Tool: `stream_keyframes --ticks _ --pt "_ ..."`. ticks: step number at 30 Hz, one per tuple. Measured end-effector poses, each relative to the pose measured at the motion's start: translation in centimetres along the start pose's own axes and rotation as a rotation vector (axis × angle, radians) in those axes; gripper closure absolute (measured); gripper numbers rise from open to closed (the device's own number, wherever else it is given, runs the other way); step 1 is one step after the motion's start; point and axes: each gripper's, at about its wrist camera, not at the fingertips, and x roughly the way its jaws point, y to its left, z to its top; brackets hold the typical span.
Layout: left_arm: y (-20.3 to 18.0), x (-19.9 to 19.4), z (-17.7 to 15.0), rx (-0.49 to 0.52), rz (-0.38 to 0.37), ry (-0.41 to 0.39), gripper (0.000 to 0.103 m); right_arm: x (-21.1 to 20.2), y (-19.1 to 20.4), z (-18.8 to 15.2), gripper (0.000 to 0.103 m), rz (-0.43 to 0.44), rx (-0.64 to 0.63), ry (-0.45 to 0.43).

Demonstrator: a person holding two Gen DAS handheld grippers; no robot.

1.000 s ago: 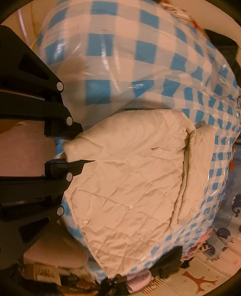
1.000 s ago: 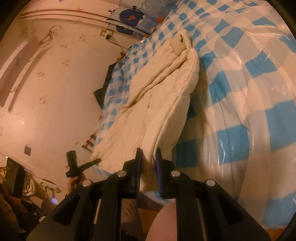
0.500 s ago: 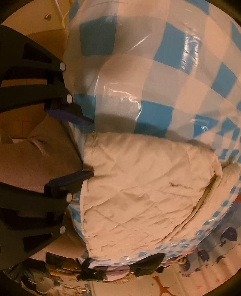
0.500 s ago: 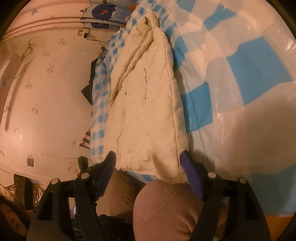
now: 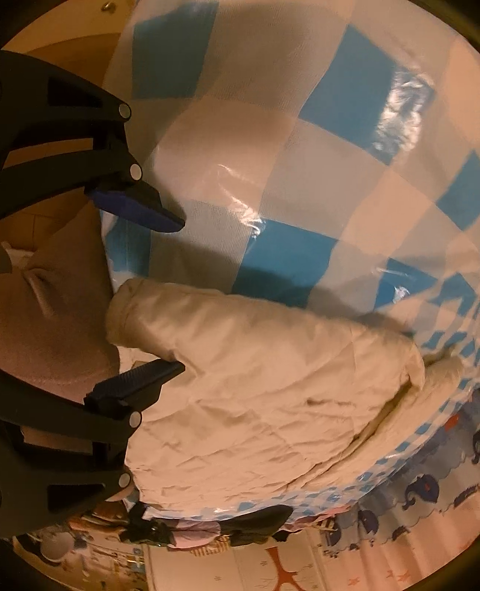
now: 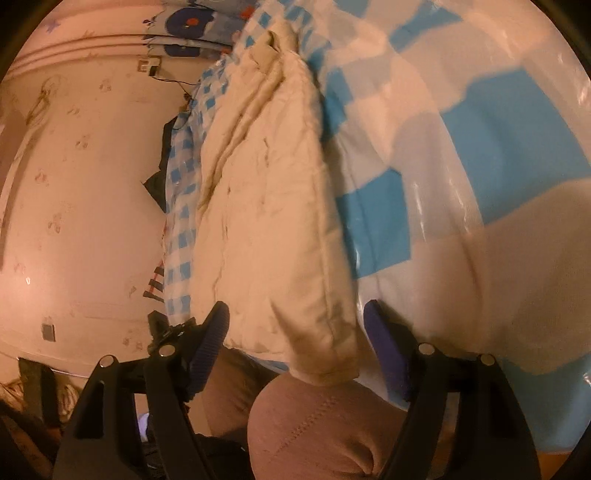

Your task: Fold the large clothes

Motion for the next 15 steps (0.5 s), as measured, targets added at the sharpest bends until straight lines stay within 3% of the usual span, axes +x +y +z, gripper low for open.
stream_keyframes --ticks 5,8,10,11,12,13,15 --pt "-2.3 1.6 0.0 0.059 -0.014 0.034 0.028 3.6 1.3 -0.2 0.030 0.117 -0.028 0.094" --pt "-3.8 1.3 -0.2 0.109 -0.025 0.023 0.028 4.8 1.2 0.3 0.030 0.044 -0.033 0.106" --pt "-4.1 1.8 -0.1 0.115 0.009 0.037 0.037 5.1 1.4 0.7 0.032 0.050 -0.026 0.088" --pt "-4.0 2.3 0.0 0.102 0.006 0.056 0.051 5.0 1.7 0.7 0.047 0.047 -0.035 0.066" --pt "-3.8 2.4 0.0 0.087 -0.006 0.063 0.065 5.0 2.0 0.7 0.072 0.050 -0.044 0.054" --pt "-3.9 2.5 0.0 0.073 -0.029 0.067 0.078 4.8 2.3 0.6 0.083 0.051 -0.055 0.038" --pt "-4.3 2.1 -0.2 0.077 -0.042 0.058 0.086 4.3 3.1 0.2 0.087 0.041 -0.086 0.013"
